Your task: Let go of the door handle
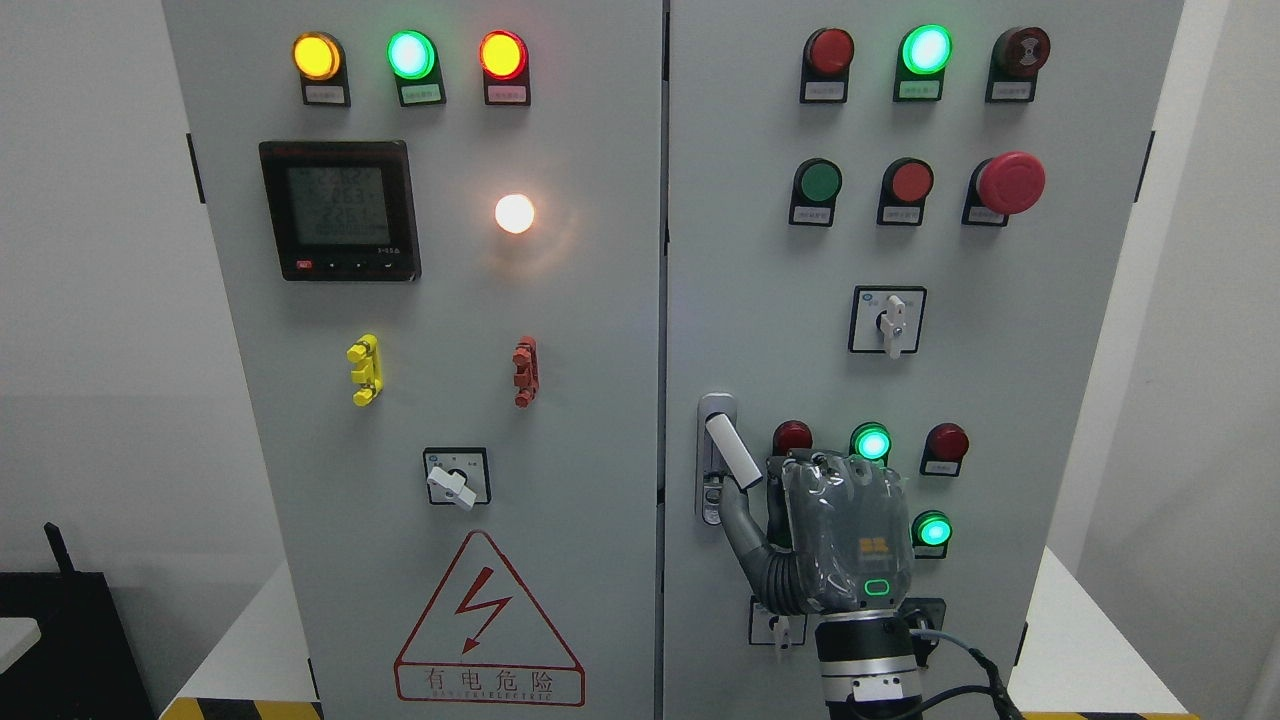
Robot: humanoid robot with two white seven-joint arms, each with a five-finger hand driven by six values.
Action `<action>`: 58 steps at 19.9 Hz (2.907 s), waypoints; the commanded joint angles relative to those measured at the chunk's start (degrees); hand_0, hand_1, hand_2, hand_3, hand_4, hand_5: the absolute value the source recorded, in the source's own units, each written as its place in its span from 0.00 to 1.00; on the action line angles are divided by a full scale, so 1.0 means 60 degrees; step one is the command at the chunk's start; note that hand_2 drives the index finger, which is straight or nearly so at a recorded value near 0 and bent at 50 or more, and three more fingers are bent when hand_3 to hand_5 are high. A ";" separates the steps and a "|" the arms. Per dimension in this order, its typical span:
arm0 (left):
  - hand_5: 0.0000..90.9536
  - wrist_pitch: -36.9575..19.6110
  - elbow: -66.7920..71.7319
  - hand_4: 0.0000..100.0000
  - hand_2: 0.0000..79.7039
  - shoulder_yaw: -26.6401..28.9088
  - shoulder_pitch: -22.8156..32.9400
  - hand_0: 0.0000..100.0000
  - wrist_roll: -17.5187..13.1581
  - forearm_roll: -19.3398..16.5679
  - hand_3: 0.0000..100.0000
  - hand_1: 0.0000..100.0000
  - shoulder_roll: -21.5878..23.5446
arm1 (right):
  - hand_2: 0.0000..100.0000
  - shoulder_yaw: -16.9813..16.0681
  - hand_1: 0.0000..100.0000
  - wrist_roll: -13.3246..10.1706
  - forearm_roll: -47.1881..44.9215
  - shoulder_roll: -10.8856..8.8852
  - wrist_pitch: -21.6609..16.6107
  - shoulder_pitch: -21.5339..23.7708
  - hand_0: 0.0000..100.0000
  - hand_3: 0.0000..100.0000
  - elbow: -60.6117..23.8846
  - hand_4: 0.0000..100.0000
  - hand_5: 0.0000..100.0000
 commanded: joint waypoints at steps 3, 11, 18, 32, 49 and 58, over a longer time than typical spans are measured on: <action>0.00 -0.0008 -0.0088 0.00 0.00 0.0000 0.0001 0.12 0.0007 -0.0263 0.00 0.39 0.0000 | 1.00 -0.0051 0.46 0.0016 -0.0003 -0.0036 -0.0018 -0.0001 0.61 1.00 -0.0093 1.00 0.99; 0.00 -0.0008 -0.0088 0.00 0.00 0.0000 0.0001 0.12 0.0007 -0.0263 0.00 0.39 0.0000 | 1.00 -0.0065 0.46 -0.0057 -0.0003 -0.0109 -0.0032 0.0013 0.61 1.00 -0.0152 1.00 0.99; 0.00 -0.0008 -0.0088 0.00 0.00 0.0000 0.0001 0.12 0.0007 -0.0263 0.00 0.39 0.0000 | 1.00 -0.0168 0.45 -0.0057 -0.0003 -0.0138 -0.0032 -0.0001 0.61 1.00 -0.0166 1.00 0.99; 0.00 -0.0008 -0.0088 0.00 0.00 0.0000 0.0001 0.12 0.0007 -0.0263 0.00 0.39 0.0000 | 1.00 -0.0300 0.44 -0.0057 0.0012 -0.0153 -0.0032 -0.0031 0.61 1.00 -0.0166 1.00 1.00; 0.00 -0.0008 -0.0088 0.00 0.00 0.0000 0.0001 0.12 0.0007 -0.0263 0.00 0.39 0.0000 | 1.00 -0.0314 0.44 -0.0057 0.0012 -0.0138 -0.0032 -0.0162 0.60 1.00 -0.0269 1.00 1.00; 0.00 -0.0008 -0.0088 0.00 0.00 0.0000 0.0001 0.12 0.0007 -0.0263 0.00 0.39 0.0000 | 1.00 -0.0344 0.44 -0.0057 0.0012 -0.0138 -0.0032 -0.0177 0.60 1.00 -0.0269 1.00 1.00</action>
